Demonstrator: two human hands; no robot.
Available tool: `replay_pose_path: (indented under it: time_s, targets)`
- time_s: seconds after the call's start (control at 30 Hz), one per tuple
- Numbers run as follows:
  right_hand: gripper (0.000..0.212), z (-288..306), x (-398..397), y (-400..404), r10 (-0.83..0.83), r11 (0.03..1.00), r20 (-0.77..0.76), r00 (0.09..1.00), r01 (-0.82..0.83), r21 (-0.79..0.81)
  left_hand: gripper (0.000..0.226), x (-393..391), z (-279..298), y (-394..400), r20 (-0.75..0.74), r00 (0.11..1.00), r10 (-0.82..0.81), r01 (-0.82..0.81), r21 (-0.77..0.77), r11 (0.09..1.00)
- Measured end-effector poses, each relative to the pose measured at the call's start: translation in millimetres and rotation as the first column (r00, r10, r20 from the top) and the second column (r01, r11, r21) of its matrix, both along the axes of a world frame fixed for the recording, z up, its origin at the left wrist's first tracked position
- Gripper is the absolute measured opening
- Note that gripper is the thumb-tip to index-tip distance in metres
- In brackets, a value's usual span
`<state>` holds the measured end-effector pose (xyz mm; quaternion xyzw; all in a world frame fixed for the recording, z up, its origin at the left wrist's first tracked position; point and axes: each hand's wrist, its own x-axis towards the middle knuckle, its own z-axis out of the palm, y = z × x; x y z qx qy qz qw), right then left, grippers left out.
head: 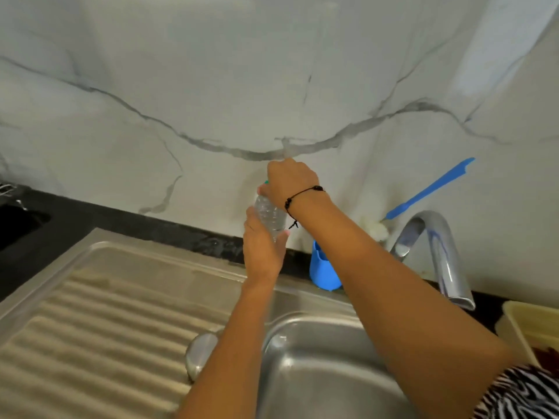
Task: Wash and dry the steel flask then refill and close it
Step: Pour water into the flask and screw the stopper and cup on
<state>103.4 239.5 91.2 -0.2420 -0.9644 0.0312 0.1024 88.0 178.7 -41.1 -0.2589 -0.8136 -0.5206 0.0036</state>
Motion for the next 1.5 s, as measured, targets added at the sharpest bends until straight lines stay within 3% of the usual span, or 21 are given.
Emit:
replay_pose_path:
  time_s: [0.1, 0.2, 0.33, 0.47, 0.57, 0.83, 1.13, 1.33, 1.5]
  targets:
    - [0.037, 6.2, 3.4, -4.5, -0.029, 0.999, 0.015, 0.999, 0.030, -0.013, 0.067, 9.0, 10.5, -3.9, 0.040, 0.998, 0.038, -0.038, 0.016, 0.999]
    - [0.037, 15.5, 23.5, -17.5, -0.020, 0.999, -0.010, 1.000, 0.020, -0.029, 0.062, 25.3, 23.9, -18.3, 0.027, 0.998, 0.049, -0.050, 0.025, 0.998]
    - [0.038, 40.5, 76.9, -54.3, -0.038, 0.998, -0.173, 0.984, 0.029, -0.050, 0.064, 65.8, 57.6, -63.5, -0.036, 0.999, -0.006, 0.009, 0.069, 0.998]
    - [0.023, 56.5, 141.8, -108.9, 0.002, 0.999, -0.253, 0.967, 0.011, 0.050, 0.062, 120.3, 80.4, -131.5, -0.127, 0.989, -0.077, 0.087, 0.075, 0.993]
    - [0.027, 55.0, 185.9, -149.2, 0.051, 0.996, -0.272, 0.961, -0.029, 0.083, 0.064, 154.4, 82.1, -181.4, -0.149, 0.980, -0.134, 0.136, 0.003, 0.991]
    - [0.032, 21.9, 242.2, -249.2, 0.209, 0.973, -0.320, 0.924, -0.229, -0.025, 0.078, 207.0, 54.5, -308.1, -0.027, 0.988, -0.151, 0.144, -0.170, 0.975]
    - [0.034, -8.9, 254.9, -327.1, 0.383, 0.910, -0.266, 0.884, -0.412, -0.057, 0.068, 233.7, 41.1, -403.0, 0.089, 0.990, -0.111, 0.127, -0.198, 0.972]
    - [0.031, -17.0, 251.6, -369.0, 0.337, 0.938, -0.221, 0.915, -0.347, -0.009, 0.074, 221.2, 30.9, -434.4, 0.107, 0.973, -0.206, 0.225, -0.215, 0.950]
    - [0.032, -7.6, 241.7, -394.7, 0.174, 0.985, -0.121, 0.977, -0.170, 0.040, 0.089, 207.7, 33.2, -440.5, 0.168, 0.918, -0.360, 0.388, -0.188, 0.902]
